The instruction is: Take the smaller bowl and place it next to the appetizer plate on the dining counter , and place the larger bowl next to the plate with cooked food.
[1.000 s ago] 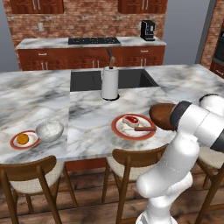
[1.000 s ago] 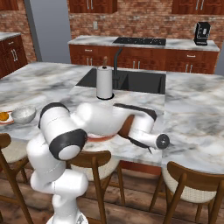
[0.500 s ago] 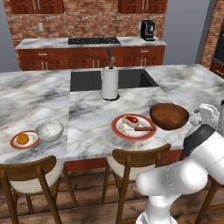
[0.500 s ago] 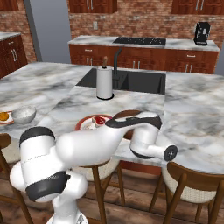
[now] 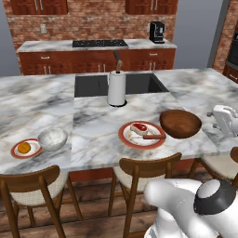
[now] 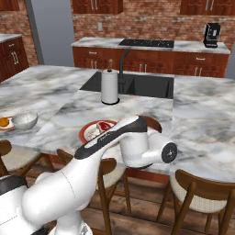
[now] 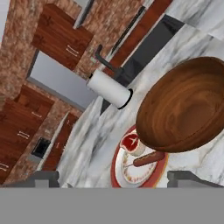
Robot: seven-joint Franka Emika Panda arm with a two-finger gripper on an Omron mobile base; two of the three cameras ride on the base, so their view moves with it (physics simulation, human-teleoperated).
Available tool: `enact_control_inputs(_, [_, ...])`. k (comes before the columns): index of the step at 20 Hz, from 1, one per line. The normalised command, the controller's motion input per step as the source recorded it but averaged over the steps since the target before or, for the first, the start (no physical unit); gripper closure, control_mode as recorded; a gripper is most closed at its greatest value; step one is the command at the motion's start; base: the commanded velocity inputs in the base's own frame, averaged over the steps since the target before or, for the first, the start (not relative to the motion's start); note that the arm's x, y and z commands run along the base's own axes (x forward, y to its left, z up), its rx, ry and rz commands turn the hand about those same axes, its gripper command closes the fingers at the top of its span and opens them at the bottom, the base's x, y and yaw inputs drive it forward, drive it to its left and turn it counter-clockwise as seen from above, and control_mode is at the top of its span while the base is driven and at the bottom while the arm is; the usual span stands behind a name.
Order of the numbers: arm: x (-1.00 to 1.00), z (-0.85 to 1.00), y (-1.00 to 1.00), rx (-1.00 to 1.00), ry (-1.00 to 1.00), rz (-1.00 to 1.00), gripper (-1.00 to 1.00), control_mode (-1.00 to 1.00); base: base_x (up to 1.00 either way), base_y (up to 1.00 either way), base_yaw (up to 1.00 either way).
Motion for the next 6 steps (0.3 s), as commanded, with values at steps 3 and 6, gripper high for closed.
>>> enact_control_inputs(3, [-0.28,0.19,1.0,-0.23,-0.24,-0.04,-1.0,-1.0,0.0,0.0,0.0])
enact_control_inputs(6, [-0.2,0.47,0.99,-0.13,-0.06,0.01,-1.0,-1.0,0.0,0.0,0.0])
